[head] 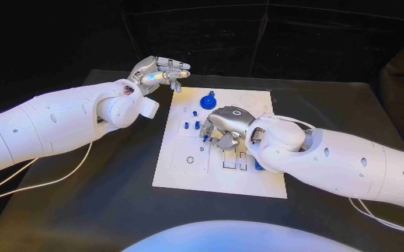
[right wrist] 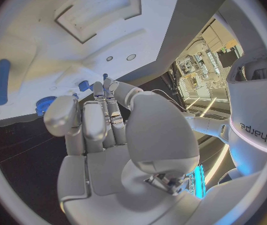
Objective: Assemble the parts on the task board
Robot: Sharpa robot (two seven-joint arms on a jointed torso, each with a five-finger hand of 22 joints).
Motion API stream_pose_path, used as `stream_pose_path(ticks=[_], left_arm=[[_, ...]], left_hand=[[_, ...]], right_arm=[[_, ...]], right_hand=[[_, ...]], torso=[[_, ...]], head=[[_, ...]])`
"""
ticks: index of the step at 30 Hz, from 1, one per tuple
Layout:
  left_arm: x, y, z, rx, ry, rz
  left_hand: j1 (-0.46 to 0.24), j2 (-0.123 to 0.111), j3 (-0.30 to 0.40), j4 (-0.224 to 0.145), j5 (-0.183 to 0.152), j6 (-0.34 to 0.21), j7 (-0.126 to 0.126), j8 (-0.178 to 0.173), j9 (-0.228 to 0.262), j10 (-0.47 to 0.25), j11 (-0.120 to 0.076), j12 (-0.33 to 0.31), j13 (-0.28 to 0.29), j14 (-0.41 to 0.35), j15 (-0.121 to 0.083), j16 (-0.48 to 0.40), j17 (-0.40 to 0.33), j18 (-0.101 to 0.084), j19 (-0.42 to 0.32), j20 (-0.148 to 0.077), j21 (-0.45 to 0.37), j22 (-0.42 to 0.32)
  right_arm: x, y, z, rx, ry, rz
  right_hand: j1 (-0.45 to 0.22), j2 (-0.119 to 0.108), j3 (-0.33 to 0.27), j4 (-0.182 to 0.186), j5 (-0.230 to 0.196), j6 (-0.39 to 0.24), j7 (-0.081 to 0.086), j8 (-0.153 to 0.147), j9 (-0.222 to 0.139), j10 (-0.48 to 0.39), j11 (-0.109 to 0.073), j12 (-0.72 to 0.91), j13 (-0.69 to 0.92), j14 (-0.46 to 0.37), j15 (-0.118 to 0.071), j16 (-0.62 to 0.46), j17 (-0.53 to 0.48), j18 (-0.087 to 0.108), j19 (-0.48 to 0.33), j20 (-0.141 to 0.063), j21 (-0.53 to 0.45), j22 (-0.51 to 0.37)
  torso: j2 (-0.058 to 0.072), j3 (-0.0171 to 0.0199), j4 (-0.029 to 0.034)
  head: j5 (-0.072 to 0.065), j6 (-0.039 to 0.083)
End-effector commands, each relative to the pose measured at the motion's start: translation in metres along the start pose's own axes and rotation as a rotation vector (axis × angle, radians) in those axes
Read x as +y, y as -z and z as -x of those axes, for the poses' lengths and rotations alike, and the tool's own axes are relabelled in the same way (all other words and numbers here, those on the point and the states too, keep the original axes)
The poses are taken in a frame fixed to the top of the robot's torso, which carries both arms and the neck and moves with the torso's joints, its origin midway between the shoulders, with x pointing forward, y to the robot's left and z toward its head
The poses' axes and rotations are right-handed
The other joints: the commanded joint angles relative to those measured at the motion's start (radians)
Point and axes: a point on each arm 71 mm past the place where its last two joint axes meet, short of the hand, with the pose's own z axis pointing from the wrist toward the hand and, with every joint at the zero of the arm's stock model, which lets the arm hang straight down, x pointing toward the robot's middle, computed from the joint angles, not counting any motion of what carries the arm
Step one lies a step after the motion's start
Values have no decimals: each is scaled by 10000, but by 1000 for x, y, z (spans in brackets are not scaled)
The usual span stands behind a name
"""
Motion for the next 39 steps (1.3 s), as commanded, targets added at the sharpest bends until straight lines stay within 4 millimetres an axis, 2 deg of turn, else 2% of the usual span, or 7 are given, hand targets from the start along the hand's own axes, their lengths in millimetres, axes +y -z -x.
stream_pose_path(ticks=[1,6,20,39], left_arm=[[-1,-1,-1,40,60,-36],[-1,-2,-2,49,62,-25],[-1,-2,-3,78,72,5],[-1,-2,-3,96,80,38]], left_hand=[[-51,45,-38,1,50,-45,50,64,-12,-51,40,35,-10,-90,13,-44,-6,135,-65,-2,-31,-10],[-51,45,-38,1,50,-45,50,64,-12,-51,40,35,-10,-90,13,-44,-6,135,-65,-2,-31,-10],[-51,45,-38,1,50,-45,50,64,-12,-51,40,35,-10,-90,13,-44,-6,135,-65,-2,-31,-10],[-62,48,-49,2,51,-62,58,73,-13,-69,49,48,-14,-99,22,-43,-18,134,-71,7,-39,-17]], right_arm=[[2,-1,-3,411,131,120],[5,-3,-6,592,129,176],[6,-8,-13,811,241,138],[9,-12,-21,1168,487,95]], right_hand=[[-105,4,19,21,-59,7,36,7,9,35,9,-61,-7,362,-33,48,-6,-89,38,-6,26,-4],[-110,3,17,22,-57,3,37,5,9,33,10,-64,-7,362,-33,52,-2,-89,37,-6,25,-6],[-128,-1,8,27,-52,-6,40,-2,7,26,14,-74,-7,357,-30,41,-24,-84,26,-4,12,-32],[-130,-1,7,27,-49,-8,40,-3,6,24,14,-77,-7,355,-29,38,-30,-85,25,-4,13,-31]], torso=[[0,9,6],[-3,15,-17],[-8,0,2],[-2,8,-10]], head=[[28,-25],[64,-51],[85,-94],[113,-145]])
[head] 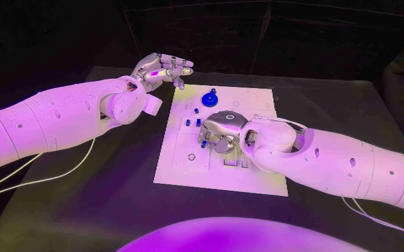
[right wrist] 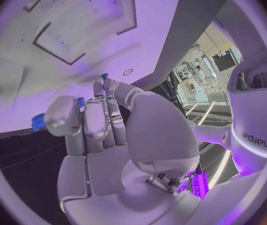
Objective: Assemble the parts on the task board
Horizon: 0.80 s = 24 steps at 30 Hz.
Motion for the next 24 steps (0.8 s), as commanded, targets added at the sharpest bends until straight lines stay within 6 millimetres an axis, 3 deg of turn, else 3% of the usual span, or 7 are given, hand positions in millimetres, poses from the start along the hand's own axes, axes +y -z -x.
stream_pose_path(ticks=[1,13,18,24], left_arm=[[-1,0,0,55,63,-38],[-1,0,0,77,72,-15],[-1,0,0,80,72,-1],[-1,0,0,84,74,23]], left_hand=[[-62,48,-49,2,51,-25,22,35,-13,-33,13,49,-17,-62,-16,-43,-8,136,-71,7,-40,-9],[-62,48,-49,2,51,-25,22,35,-13,-33,13,49,-17,-62,-16,-43,-8,136,-71,7,-40,-9],[-62,48,-49,2,51,-25,22,35,-13,-33,13,49,-17,-62,-16,-43,-8,136,-71,7,-40,-9],[-67,45,-57,0,50,-38,25,40,-14,-46,17,57,-20,-69,-11,-43,-16,136,-75,12,-45,-14]], right_arm=[[1,-1,-2,188,233,-50],[3,-3,-5,194,501,-38],[3,-3,-5,82,464,31],[3,-1,-2,-396,315,121]], right_hand=[[-136,0,6,29,-43,8,55,31,5,24,15,-40,-7,355,-29,44,-14,-85,25,-4,14,-7],[-283,-122,-105,39,45,-110,91,-35,-18,-111,61,-157,-18,326,7,38,-65,-79,-20,21,-8,-51],[-554,-381,-359,107,316,-380,206,-105,-62,-604,208,-431,-52,284,127,9,-151,-68,-92,104,-69,-153],[-702,-608,-715,131,456,-1119,287,-129,-104,-1237,343,-560,-42,200,238,-115,-360,-14,-232,222,-244,-433]], torso=[[1,2,-9],[-3,-1,-1],[-2,1,-6],[-4,0,-7]], head=[[10,-11],[5,-29],[9,-27],[9,-26]])
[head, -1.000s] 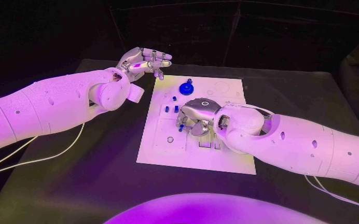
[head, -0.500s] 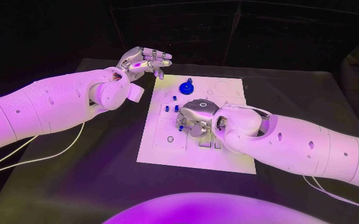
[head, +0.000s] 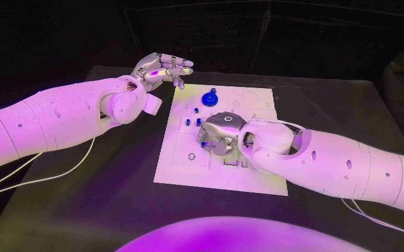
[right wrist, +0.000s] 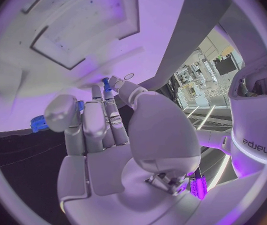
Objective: Assemble the parts on the task board
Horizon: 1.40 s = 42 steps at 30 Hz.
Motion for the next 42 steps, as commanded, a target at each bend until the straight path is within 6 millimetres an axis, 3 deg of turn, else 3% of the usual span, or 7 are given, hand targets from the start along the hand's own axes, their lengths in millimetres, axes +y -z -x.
stream_pose_path(ticks=[1,5,12,18,22,29,42], left_arm=[[-1,0,0,91,74,-28],[-1,0,1,75,67,-13],[-1,0,3,45,55,15],[0,0,3,44,53,33],[0,-1,3,61,59,46],[1,-2,2,105,73,59],[1,-2,2,125,79,96]], left_hand=[[-67,45,-57,0,50,-38,26,42,-14,-46,17,58,-13,-69,-11,-43,-9,137,-76,12,-45,-16],[-68,43,-59,-2,50,-43,27,42,-15,-51,19,59,-14,-71,-10,-43,-11,137,-77,13,-46,-17],[-69,40,-62,-3,50,-49,29,42,-16,-58,21,60,-16,-73,-8,-43,-13,137,-78,15,-48,-18],[-69,40,-62,-3,50,-49,29,42,-16,-58,21,60,-16,-73,-8,-43,-13,137,-78,15,-48,-18],[-69,40,-62,-3,50,-49,29,42,-16,-58,21,60,-16,-73,-8,-43,-13,137,-78,15,-48,-18],[-69,40,-62,-3,50,-49,29,42,-16,-58,21,60,-16,-73,-8,-43,-13,137,-78,15,-48,-18],[-70,39,-67,-7,50,-62,33,48,-16,-71,24,67,-19,-81,-5,-43,-21,138,-83,19,-54,-22]], right_arm=[[0,2,5,-604,-61,162],[-2,9,9,-1282,-305,308],[-13,36,16,-1934,-755,151],[-48,62,32,-1874,-1085,-1142],[-69,75,42,-1522,-723,-2045],[-84,82,46,-1074,-278,-2683],[-90,78,42,-304,96,-2882]], right_hand=[[-29,-92,-142,-1,66,-225,18,-48,-3,-199,33,-44,1,189,62,-73,-86,-2,-84,60,-108,-145],[-19,-134,-304,-15,145,-370,42,-35,8,-343,54,18,14,164,76,-117,-162,14,-119,84,-164,-230],[29,-57,-429,-3,389,-220,17,48,52,-284,32,236,41,158,67,-129,-216,23,-114,85,-178,-251],[5,-116,-585,15,405,-107,-49,67,61,-190,-28,426,38,164,23,-120,-244,28,-101,48,-188,-272],[-84,-263,-1155,99,347,-393,-45,-17,22,-879,4,297,3,92,69,-329,-547,116,-263,69,-524,-812],[186,-153,-2011,168,233,-630,-140,-14,27,-1399,64,389,26,86,90,-394,-702,136,-257,144,-696,-1032],[568,235,-2402,164,254,-528,-301,34,50,-880,-67,991,66,91,-3,-405,-806,142,-195,79,-767,-1095]], torso=[[-2,0,-2],[-6,15,-13],[-25,1,-24],[-33,-9,-43],[-17,-5,-35],[-10,-4,-23],[-3,-16,-19]], head=[[-5,15],[-6,45],[-76,144],[-153,254],[-220,312],[-252,372],[-245,357]])
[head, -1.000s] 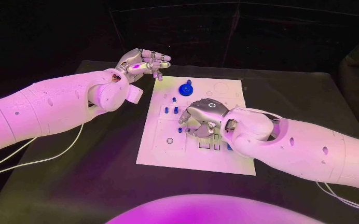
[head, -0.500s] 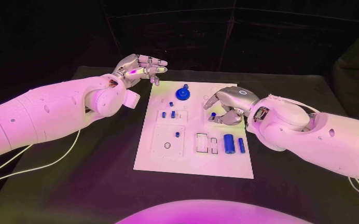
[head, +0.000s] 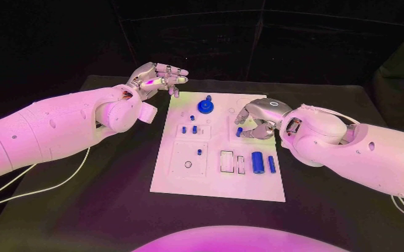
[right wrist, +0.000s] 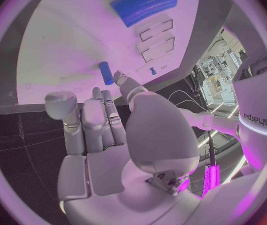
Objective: Assemble the parts on the task board
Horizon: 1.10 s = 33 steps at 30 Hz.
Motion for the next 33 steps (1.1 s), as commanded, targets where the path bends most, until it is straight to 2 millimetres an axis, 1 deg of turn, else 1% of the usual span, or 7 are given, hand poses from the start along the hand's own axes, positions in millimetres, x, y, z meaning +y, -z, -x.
stream_pose_path(ticks=[1,6,9,20,23,25,33], left_arm=[[-1,0,-1,116,81,-27],[-1,0,-1,123,84,-23],[-1,0,0,122,83,-23],[-1,0,0,124,84,-15],[-1,0,0,132,87,-8],[-1,0,0,134,88,0],[-1,0,0,127,85,26]], left_hand=[[-70,39,-67,-8,50,-62,33,54,-16,-71,25,68,-13,-81,-5,-43,-8,138,-83,19,-54,-16],[-70,39,-67,-8,50,-62,33,54,-16,-71,25,68,-13,-81,-5,-43,-8,138,-83,19,-54,-16],[-70,39,-67,-8,50,-62,33,54,-16,-71,25,68,-13,-81,-5,-43,-8,138,-83,19,-54,-16],[-70,39,-67,-8,50,-62,33,54,-16,-71,25,68,-13,-81,-5,-43,-8,138,-83,19,-54,-16],[-70,39,-67,-8,50,-62,33,54,-16,-71,25,68,-13,-81,-5,-43,-8,138,-83,19,-54,-16],[-70,39,-67,-8,50,-62,33,54,-16,-71,25,68,-13,-81,-5,-43,-8,138,-83,19,-54,-16],[-82,42,-78,-5,50,-75,38,64,-16,-85,30,81,-16,-92,2,-43,-19,138,-90,26,-62,-23]], right_arm=[[0,-2,-3,520,327,-100],[2,-5,-5,737,406,22],[5,-7,-6,857,495,179],[8,-13,-8,899,612,284],[8,-14,-7,680,683,238],[7,-14,-5,429,765,189],[7,-12,0,-249,975,142]], right_hand=[[83,43,-58,-2,-9,54,-20,39,18,150,-5,83,5,92,-10,-34,-15,141,51,-24,-37,-5],[134,243,41,36,-29,219,-3,60,24,626,-103,263,-28,116,-87,6,-1,128,108,-83,-11,51],[217,402,287,42,-277,286,4,45,16,1048,-193,285,-53,158,-160,104,92,102,183,-145,72,190],[225,487,848,84,-428,608,-10,111,43,1659,-256,36,-66,199,-222,237,183,73,275,-223,149,310],[372,666,1206,38,-878,1006,4,263,100,1918,-274,-26,-50,223,-245,331,274,52,330,-242,227,433],[505,764,1448,-41,-954,1214,-14,349,130,2113,-314,-28,-31,242,-273,407,356,42,366,-266,287,524],[632,747,1983,-259,-984,1439,-9,401,138,2415,-348,-143,-17,243,-297,484,402,29,394,-309,348,602]], torso=[[4,0,-12],[-1,-1,-5],[-2,5,-10],[4,10,-13],[2,11,-15],[4,12,-16],[-10,8,-6]], head=[[20,-18],[19,-46],[30,-65],[38,-111],[43,-134],[44,-138],[52,-151]])
